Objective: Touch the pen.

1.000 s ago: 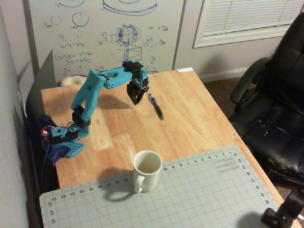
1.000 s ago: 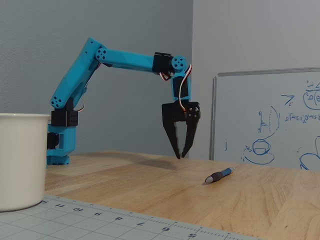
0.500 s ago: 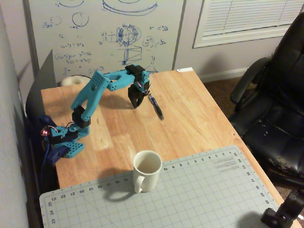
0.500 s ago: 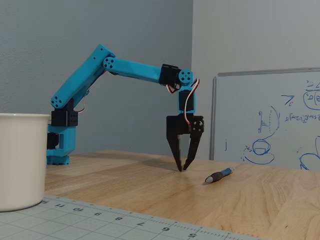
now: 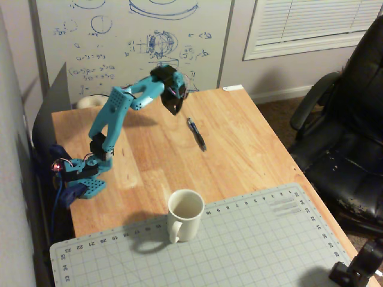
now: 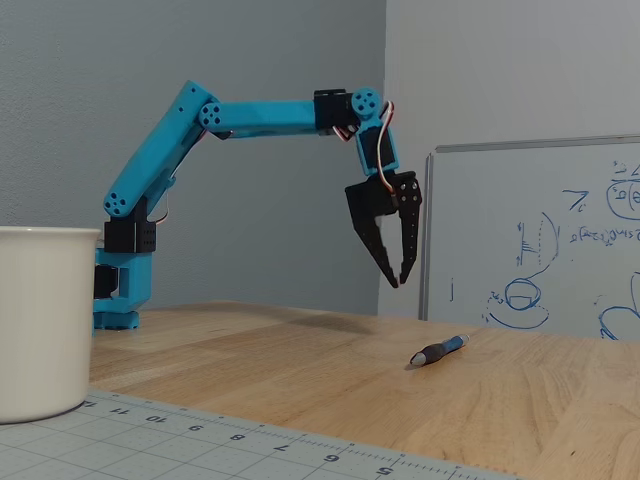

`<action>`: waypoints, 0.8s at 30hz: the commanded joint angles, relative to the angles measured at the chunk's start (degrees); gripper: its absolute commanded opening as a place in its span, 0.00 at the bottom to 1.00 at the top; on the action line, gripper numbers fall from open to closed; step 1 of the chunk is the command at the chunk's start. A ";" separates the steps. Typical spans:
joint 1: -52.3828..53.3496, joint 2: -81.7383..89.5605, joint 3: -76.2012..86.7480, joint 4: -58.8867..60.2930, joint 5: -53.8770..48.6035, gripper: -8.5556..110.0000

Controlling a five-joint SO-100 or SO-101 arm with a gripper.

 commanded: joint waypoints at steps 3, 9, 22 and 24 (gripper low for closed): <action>-4.31 4.83 -9.76 -3.96 0.79 0.08; -7.12 -3.69 -13.89 -4.92 0.79 0.08; -7.91 -16.44 -15.56 -9.32 0.70 0.08; -7.82 -17.75 -16.87 -11.43 0.70 0.08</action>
